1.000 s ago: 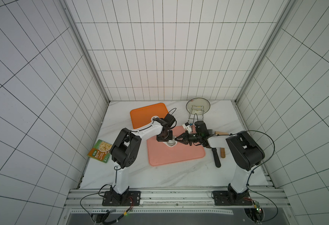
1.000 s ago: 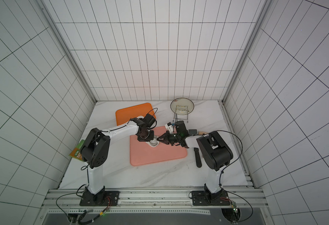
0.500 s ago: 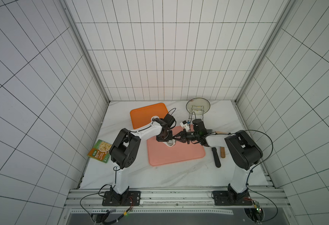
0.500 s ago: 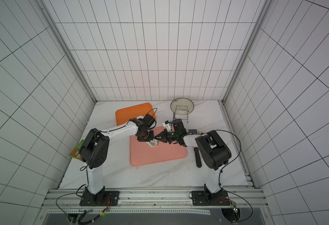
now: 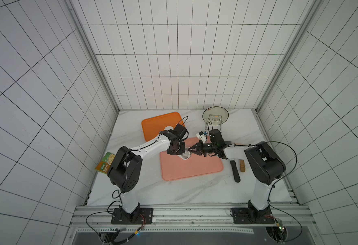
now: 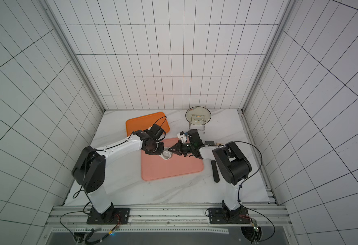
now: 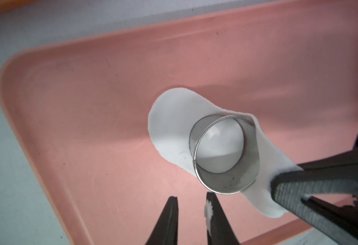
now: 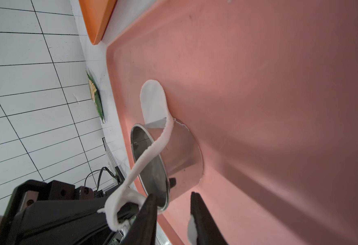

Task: Roll out the dumpling wrappers from the dough
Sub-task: Remove the dumpling wrapper from the work surface.

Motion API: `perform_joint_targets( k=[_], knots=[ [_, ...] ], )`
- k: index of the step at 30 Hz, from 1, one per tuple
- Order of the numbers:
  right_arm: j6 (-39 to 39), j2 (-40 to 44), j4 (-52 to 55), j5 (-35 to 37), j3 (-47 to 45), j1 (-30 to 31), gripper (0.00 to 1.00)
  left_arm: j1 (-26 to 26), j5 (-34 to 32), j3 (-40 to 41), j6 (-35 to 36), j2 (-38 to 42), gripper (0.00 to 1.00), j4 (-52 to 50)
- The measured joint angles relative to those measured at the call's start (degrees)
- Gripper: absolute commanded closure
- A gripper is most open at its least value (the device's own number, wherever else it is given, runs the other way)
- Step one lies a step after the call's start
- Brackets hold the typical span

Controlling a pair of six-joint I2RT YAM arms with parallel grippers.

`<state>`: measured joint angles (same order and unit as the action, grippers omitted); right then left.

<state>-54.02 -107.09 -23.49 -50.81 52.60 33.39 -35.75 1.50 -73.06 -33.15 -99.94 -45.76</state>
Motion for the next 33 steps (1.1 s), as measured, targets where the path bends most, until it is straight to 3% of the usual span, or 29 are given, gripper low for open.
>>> perform_joint_targets(
  k=[8, 12, 21, 33],
  knots=[
    [0.0, 0.0, 1.2, 0.6, 0.5, 0.0, 0.97, -1.8, 3.1, 13.7, 0.6, 11.9, 0.53, 9.4],
    [-0.1, 0.0, 1.3, 0.6, 0.5, 0.0, 0.97, -3.1, 4.1, 17.9, 1.6, 14.8, 0.5, 15.6],
    [-0.5, 0.0, 1.8, 0.2, 1.9, 0.0, 0.97, -6.0, 3.6, 19.3, 3.9, 13.5, 0.49, 24.1],
    [-0.7, 0.0, 3.1, -1.0, 2.4, -0.2, 0.97, -6.4, 0.5, 18.2, 6.2, 8.2, 0.49, 25.4]
  ],
)
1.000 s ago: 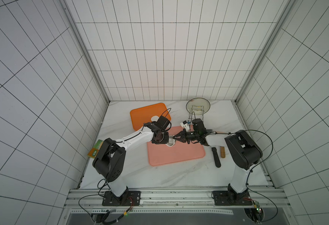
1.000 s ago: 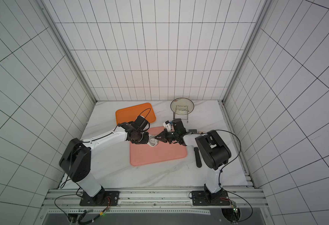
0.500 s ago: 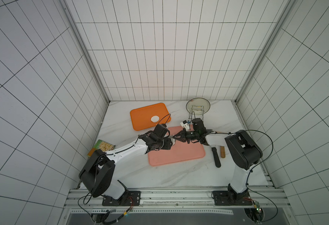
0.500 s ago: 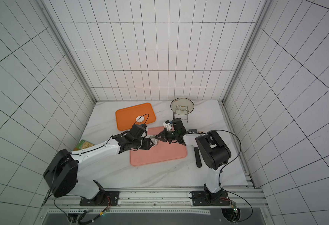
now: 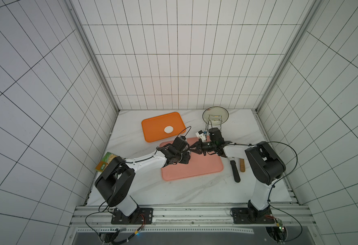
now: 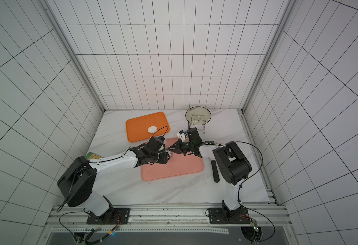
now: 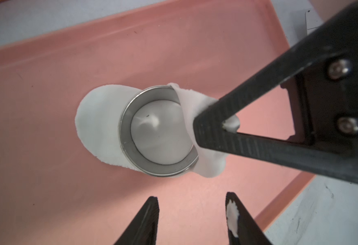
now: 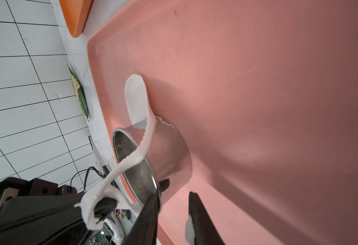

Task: Roll out the dumpling wrappers from the dough
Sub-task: Remove the dumpling wrapper from the work surface.

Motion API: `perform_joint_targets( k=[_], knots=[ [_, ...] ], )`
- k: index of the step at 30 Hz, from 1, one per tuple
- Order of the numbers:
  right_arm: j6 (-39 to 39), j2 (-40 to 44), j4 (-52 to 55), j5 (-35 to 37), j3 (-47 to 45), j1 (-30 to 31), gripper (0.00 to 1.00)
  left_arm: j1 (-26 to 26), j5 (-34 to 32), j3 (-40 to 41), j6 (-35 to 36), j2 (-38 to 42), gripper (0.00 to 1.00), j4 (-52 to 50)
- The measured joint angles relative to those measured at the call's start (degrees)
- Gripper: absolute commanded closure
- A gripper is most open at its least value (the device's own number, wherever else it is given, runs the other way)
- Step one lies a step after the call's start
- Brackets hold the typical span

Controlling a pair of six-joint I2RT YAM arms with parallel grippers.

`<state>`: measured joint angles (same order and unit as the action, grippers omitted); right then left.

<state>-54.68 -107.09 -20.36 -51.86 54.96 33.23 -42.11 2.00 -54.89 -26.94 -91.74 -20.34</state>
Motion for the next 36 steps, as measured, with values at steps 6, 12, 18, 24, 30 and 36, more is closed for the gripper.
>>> perform_joint_targets(
  k=[6, 12, 18, 24, 30, 36],
  knots=[
    [0.0, 0.0, 0.6, -0.7, 0.0, -0.4, 0.97, 0.0, -1.6, -1.0, 1.1, -0.4, 0.52, 0.6],
    [0.2, 0.0, 0.9, -1.6, 0.0, -1.2, 0.97, 0.0, -1.8, -1.6, 2.4, -1.5, 0.55, 2.6],
    [1.1, -0.1, 1.8, -2.9, 0.5, -1.5, 0.97, 0.1, -1.7, -2.3, 3.4, -2.6, 0.6, 3.4],
    [1.8, -0.3, 2.7, -3.7, 1.0, -1.8, 0.97, 0.2, -1.2, -2.4, 3.8, -4.0, 0.66, 4.4],
    [2.3, -0.5, 3.1, -4.3, 1.1, -1.8, 0.91, 0.2, -0.6, -2.4, 4.2, -4.3, 0.85, 5.0],
    [2.8, -0.6, 3.5, -4.5, 1.1, -1.8, 0.78, 0.2, -0.4, -2.4, 4.1, -4.8, 1.0, 5.1]
  ],
)
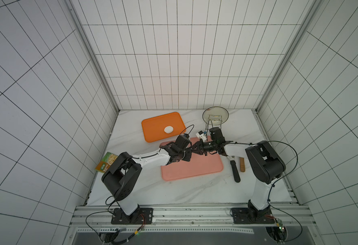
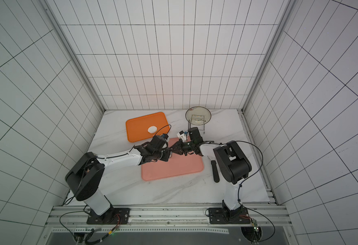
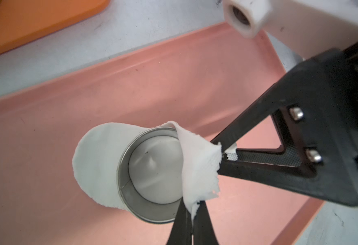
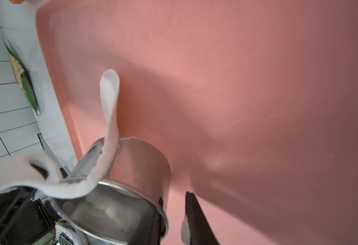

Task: Roll out the dumpling wrappers from the dough
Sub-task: Remove the dumpling wrapper from the work surface.

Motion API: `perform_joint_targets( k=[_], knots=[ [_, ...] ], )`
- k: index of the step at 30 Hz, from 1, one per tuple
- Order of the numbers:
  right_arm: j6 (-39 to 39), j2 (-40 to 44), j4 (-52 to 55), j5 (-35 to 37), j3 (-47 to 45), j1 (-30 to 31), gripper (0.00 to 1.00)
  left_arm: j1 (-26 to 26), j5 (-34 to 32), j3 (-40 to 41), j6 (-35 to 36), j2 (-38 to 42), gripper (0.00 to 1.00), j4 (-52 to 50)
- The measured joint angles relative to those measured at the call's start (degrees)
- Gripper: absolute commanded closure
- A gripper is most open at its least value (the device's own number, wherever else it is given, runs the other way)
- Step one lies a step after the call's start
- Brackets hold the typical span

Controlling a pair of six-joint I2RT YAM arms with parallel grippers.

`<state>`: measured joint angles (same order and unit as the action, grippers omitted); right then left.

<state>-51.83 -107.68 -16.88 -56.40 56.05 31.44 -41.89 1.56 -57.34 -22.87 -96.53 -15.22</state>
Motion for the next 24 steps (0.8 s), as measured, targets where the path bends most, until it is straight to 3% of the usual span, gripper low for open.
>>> perform_joint_targets(
  k=[6, 10, 16, 24],
  knots=[
    [1.0, 0.1, 1.7, 0.1, 0.0, -1.5, 0.7, 0.0, -0.1, 0.0, -0.2, 0.0, 1.0, 0.0],
    [5.6, 1.0, 9.7, 1.6, 0.6, -2.8, 0.66, 0.1, -0.2, 0.0, -0.4, 0.0, 1.0, 0.0],
    [12.2, 2.0, 20.1, 5.1, 2.6, -3.4, 0.67, 0.5, -0.4, 0.0, -0.9, 0.0, 1.0, 0.0],
    [15.0, 2.3, 25.0, 7.5, 3.8, -3.1, 0.68, 0.8, -0.5, 0.2, -1.6, 0.5, 1.0, 0.0]
  ],
)
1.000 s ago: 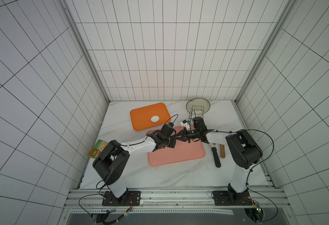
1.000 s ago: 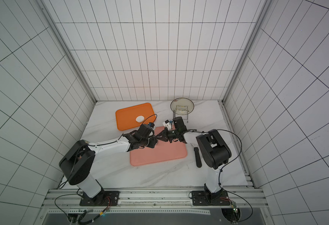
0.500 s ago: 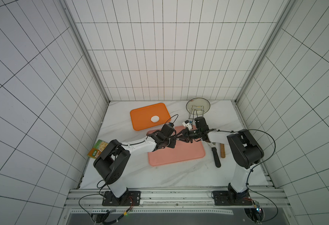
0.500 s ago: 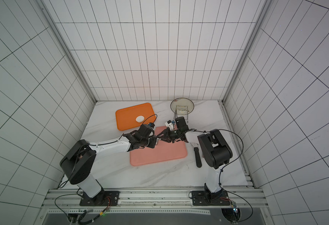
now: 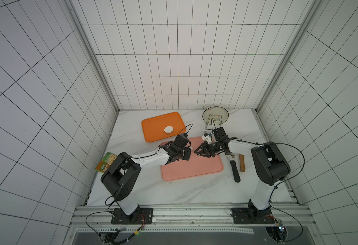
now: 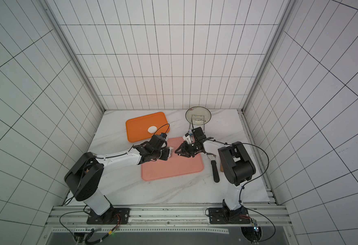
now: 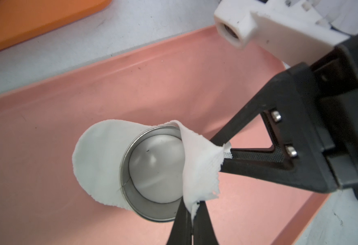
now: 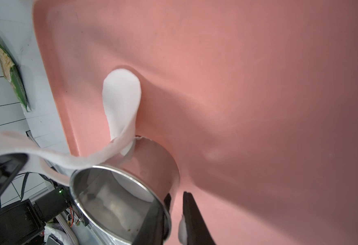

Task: Roll out the dumpling wrappers from the dough
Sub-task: Remove the dumpling wrapper from the work surface.

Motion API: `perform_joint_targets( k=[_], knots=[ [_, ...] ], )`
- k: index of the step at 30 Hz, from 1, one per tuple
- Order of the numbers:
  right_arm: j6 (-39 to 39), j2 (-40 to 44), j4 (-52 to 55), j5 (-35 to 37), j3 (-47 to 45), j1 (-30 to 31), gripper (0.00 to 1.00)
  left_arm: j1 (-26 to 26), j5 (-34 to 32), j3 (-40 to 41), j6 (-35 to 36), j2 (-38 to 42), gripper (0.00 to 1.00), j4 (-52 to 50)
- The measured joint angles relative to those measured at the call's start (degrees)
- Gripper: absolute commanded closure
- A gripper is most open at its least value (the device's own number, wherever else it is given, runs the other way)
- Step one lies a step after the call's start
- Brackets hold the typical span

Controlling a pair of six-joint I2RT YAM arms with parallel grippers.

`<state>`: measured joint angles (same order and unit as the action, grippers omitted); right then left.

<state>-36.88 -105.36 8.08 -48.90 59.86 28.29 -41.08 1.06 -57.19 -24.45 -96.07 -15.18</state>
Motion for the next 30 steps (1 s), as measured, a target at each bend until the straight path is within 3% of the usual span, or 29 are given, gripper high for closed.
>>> perform_joint_targets(
  k=[12, 30],
  knots=[
    [2.9, -6.8, 4.4, 0.1, 9.6, 2.1, 0.68, 0.4, 0.2, 0.4, -0.2, 0.3, 1.0, 0.4],
    [6.7, -11.3, 10.8, 1.2, 14.2, 2.6, 0.73, 2.1, 2.6, 2.6, -1.7, 1.9, 1.0, 1.7]
  ],
)
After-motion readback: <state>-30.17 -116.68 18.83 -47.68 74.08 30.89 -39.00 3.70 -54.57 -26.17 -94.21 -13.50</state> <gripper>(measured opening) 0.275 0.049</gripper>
